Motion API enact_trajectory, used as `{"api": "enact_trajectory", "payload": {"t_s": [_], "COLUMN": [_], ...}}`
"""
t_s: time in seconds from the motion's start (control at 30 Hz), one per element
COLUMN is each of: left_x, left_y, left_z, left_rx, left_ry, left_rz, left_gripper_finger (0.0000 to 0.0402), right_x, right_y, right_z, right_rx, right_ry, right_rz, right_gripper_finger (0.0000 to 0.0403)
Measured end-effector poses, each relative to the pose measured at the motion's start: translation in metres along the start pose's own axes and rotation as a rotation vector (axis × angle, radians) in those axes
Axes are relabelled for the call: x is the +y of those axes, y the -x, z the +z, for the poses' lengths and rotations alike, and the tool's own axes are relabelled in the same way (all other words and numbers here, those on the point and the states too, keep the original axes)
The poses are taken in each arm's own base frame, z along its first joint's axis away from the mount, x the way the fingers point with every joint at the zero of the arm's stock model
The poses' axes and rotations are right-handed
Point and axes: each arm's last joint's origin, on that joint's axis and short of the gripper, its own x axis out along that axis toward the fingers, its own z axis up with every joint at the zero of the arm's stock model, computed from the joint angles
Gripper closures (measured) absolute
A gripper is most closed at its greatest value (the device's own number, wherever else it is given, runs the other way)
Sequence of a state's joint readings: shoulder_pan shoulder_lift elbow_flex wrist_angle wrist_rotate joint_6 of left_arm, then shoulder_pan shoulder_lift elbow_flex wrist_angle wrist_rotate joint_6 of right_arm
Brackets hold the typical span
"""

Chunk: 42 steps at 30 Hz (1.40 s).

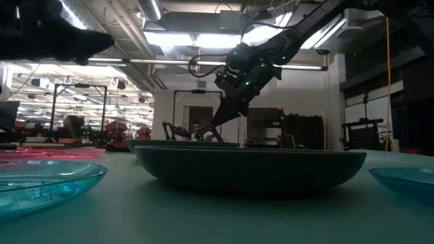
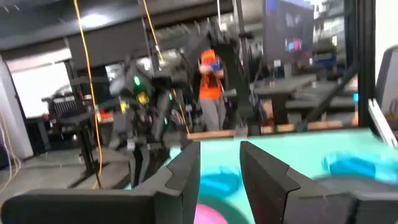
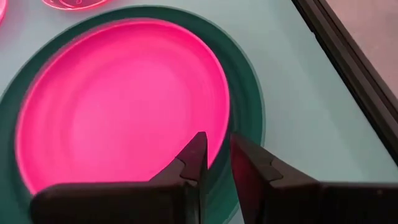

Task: Stack plastic plates
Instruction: Stack the black plate on top of the pink plate

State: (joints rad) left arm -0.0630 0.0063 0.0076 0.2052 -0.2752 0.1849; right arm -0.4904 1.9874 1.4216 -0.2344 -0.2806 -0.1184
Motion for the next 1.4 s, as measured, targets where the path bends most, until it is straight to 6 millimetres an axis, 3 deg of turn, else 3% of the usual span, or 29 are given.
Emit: {"api": "enact_trajectory", "payload": {"t_s": [0.27,0.67,0.93,1.13,1.27,1.4], "left_x": [0.002,0.001,-0.007,-0.016,-0.022,-0.029], "left_y": [0.001,-0.015,-0.054,-0.094,-0.121,-0.145], "left_z": [0.012,0.027,0.047,0.06,0.067,0.07], "left_rx": [-0.121,-0.039,0.13,0.333,0.481,0.613], "left_ry": [0.124,0.247,0.318,0.35,0.364,0.396], "left_rz": [0.0,-0.003,0.003,0.006,0.025,0.058], "left_gripper_finger": [0.0295,0.0295,0.0295,0.0295,0.0295,0.0295], "right_x": [0.004,0.028,0.077,0.121,0.141,0.149], "right_y": [0.017,0.089,0.131,0.15,0.159,0.166], "right_z": [0.007,0.012,0.005,-0.004,-0.024,-0.049], "right_rx": [-0.008,0.123,0.295,0.365,0.378,0.37], "right_ry": [0.088,0.234,0.429,0.588,0.676,0.716], "right_rz": [0.007,-0.025,-0.092,-0.105,-0.074,-0.069], "right_gripper_finger": [0.0343,0.0343,0.0343,0.0343,0.0343,0.0343]}}
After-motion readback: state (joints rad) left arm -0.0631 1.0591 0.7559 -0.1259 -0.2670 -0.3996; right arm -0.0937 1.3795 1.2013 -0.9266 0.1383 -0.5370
